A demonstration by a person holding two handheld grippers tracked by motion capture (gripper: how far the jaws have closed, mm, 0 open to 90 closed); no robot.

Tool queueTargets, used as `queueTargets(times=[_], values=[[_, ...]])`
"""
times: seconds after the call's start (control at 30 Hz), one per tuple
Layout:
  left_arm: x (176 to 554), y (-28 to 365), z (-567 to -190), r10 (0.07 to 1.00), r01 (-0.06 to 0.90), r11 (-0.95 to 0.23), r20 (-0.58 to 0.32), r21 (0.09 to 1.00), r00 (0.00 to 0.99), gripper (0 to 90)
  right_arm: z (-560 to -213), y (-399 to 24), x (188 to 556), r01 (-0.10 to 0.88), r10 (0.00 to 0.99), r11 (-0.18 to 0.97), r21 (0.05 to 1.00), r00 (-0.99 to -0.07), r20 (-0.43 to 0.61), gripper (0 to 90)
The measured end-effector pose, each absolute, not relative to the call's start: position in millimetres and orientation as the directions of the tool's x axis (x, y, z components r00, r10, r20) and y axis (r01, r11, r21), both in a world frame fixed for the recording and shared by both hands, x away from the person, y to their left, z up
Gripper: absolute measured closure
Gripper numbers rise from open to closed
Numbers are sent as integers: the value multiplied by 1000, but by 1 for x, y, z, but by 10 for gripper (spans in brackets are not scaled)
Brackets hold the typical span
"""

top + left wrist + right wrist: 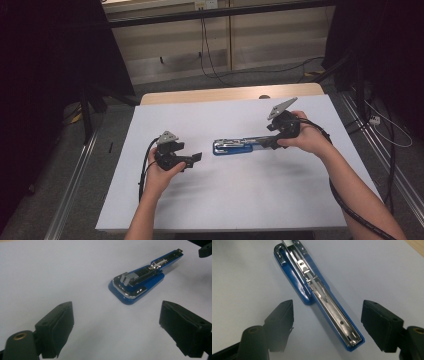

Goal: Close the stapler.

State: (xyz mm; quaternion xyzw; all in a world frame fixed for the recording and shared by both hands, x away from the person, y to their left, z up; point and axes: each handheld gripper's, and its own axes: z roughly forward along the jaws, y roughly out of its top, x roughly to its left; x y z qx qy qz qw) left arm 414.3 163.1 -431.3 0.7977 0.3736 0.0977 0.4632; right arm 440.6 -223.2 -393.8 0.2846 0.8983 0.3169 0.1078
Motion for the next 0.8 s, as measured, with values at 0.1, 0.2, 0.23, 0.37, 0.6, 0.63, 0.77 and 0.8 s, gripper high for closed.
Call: queueTargets(times=[0.1, 0.2, 0.23, 0.37, 0.6, 0.63, 0.77, 0.8], values=[[415, 162, -431, 682, 501, -312, -177, 807, 709, 165, -395, -229, 437, 449, 589, 631, 633, -808, -13, 297], [415, 159, -430, 678, 499, -320, -174, 805, 714, 195, -398, -234, 433, 454, 595, 625, 635, -804, -11, 298], [415, 158, -429, 676, 496, -320, -172, 808, 717, 209, -398, -235, 432, 458, 599, 621, 636, -801, -8, 304], [415, 153, -428, 669, 490, -326, -169, 809, 724, 266, -401, -242, 427, 467, 613, 616, 634, -790, -14, 342], [416, 147, -428, 650, 491, -330, -183, 806, 738, 417, -406, -252, 420, 481, 629, 601, 638, -777, -7, 418], [416, 146, -428, 651, 493, -329, -185, 805, 736, 440, -407, -254, 419, 480, 632, 596, 643, -775, -7, 419], [417, 145, -429, 657, 487, -341, -167, 804, 735, 562, -410, -260, 414, 483, 646, 579, 657, -763, -9, 458], [416, 144, -429, 655, 491, -335, -176, 804, 735, 583, -411, -261, 413, 484, 649, 572, 662, -761, -5, 470]])
